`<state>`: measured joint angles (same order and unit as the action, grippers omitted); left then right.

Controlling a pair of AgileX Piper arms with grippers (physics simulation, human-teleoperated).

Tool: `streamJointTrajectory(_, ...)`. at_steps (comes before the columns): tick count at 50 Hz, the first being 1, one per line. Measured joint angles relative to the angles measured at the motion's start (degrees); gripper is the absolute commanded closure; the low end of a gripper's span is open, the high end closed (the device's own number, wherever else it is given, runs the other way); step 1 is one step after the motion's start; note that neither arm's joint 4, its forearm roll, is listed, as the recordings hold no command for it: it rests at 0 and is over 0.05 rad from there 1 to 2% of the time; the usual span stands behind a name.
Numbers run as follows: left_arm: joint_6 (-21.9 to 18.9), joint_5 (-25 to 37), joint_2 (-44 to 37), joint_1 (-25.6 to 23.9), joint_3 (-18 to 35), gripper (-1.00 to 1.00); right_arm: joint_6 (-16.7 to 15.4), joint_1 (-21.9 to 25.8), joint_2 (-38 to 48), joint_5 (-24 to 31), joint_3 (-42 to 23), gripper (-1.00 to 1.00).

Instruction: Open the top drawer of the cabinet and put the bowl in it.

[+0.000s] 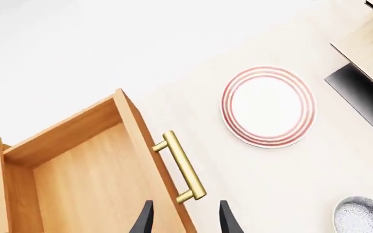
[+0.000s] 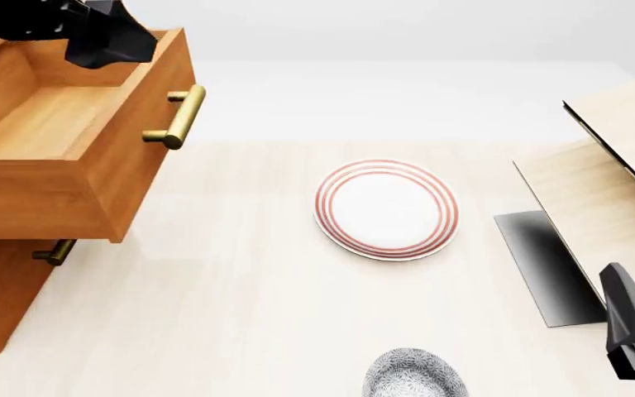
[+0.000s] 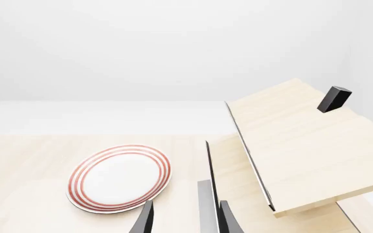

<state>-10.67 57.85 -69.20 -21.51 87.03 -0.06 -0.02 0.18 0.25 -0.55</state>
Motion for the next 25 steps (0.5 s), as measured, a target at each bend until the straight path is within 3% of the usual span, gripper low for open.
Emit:
streamJointTrajectory(14,-5.1,-0.2,4.4,-1.9,-1.7,-1.00,0.0,0.0,0.0,0.0,0.0,-1.00)
streamJointTrajectory(25,-5.7,-3.2,5.9,-5.7,-5.3,-1.00,0.0,0.0,0.0,0.0,0.0,-1.00)
